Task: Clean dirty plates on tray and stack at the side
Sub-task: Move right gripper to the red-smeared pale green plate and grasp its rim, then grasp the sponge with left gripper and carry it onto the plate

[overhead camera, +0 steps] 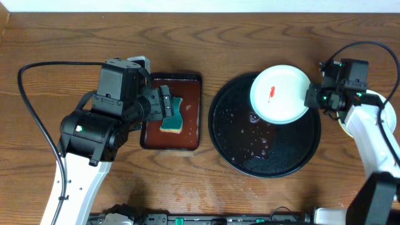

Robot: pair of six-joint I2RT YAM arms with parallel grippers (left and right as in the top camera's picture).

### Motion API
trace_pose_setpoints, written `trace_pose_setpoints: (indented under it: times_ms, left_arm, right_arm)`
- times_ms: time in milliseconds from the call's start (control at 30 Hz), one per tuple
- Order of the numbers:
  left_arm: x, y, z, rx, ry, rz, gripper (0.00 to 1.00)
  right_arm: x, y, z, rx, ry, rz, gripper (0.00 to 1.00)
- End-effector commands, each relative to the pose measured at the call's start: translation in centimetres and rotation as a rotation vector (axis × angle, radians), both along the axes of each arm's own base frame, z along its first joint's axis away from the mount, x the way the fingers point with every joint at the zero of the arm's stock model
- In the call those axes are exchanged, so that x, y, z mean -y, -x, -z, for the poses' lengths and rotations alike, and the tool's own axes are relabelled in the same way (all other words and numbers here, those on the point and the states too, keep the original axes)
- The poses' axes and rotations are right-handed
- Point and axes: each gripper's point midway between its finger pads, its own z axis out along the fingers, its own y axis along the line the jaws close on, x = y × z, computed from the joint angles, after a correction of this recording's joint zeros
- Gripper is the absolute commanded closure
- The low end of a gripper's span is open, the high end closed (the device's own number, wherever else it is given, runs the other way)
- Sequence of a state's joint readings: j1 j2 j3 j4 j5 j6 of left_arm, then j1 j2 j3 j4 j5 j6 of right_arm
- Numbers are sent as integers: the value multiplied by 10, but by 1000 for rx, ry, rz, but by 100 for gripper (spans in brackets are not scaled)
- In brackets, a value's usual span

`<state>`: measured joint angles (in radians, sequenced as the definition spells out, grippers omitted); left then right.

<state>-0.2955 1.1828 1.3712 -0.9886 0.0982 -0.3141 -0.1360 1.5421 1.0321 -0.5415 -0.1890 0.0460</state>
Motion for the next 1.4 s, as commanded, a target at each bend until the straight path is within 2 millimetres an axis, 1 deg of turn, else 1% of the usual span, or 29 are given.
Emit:
trace_pose_setpoints:
  times_ms: [0,100,133,233,333,367,433,500,567,633,667,733,767,800,867,900,967,1000,1067,1133,1167,1233,1300,1367]
  left_arm:
    - [-1,-1,-6,14,-1,-1,15]
    - [-1,-1,-6,14,-1,-1,15]
    - [-1,-1,-6,15,-1,-1,15]
    - [-1,-1,-6,14,-1,-1,15]
    - [-1,-1,-6,14,-1,-1,15]
    - [-1,-1,-6,15,-1,-1,15]
    - [-1,-1,-6,15,-1,-1,15]
    - [-1,-1,-6,15,-1,-1,15]
    - [-1,-1,-6,14,-1,-1,15]
    - [-1,-1,-6,15,-1,-1,15]
    - [-1,-1,-6,15,-1,-1,15]
    - [-1,-1,-6,14,-1,-1,15]
    - [-1,-1,-6,14,-1,-1,15]
    - [-1,-1,-6,14,-1,-1,15]
    - [-1,-1,-6,14,-1,-1,15]
    - [-1,-1,-6,14,-1,-1,15]
    - [-1,-1,-6,15,0,-1,15]
    - [-1,-1,-6,14,-1,-1,15]
    - [-1,0,-5,9,-2,0,15]
    - [-3,-1,-3,7,-14,-8,15]
    - [-6,-3,1,1,-30,-20,15]
    - [-8,-5,16,-37,-54,-29,15]
    - [-9,-5,35,-95,-71,-35,15]
    - [-9,-6,62,-173,-88,-48,16]
  right_arm:
    - [-8,16,-2,-49,-19,1,99]
    - [-30,32,8,-133,-103,-52,99]
    - [-36,42,14,-182,-114,-62,99]
    - [-41,65,29,-296,-104,-71,99]
    - [-49,78,43,-350,-98,-114,99]
    - [-55,86,57,-375,-87,-162,99]
    - [-63,95,73,-400,-76,-210,99]
    - [-61,98,88,-409,-34,-226,99]
    - [-49,92,100,-402,56,-207,99]
    - [-41,81,104,-370,104,-193,99]
    - [-41,70,103,-328,117,-207,99]
    - [-42,58,100,-269,137,-247,99]
    - [-43,55,97,-255,141,-257,94]
    - [-45,53,94,-242,145,-266,85]
    - [-51,51,84,-218,124,-283,76]
    - [-56,50,78,-199,105,-297,69]
    - [-64,49,63,-159,62,-316,61]
    - [-68,50,55,-140,43,-325,58]
    - [-75,53,38,-105,6,-329,56]
    - [-78,57,22,-77,-23,-317,56]
    - [-79,61,10,-56,-31,-302,56]
    - [-78,66,-6,-20,-30,-296,56]
    - [-78,68,-19,16,-28,-294,56]
    - [-79,68,-30,52,-31,-288,57]
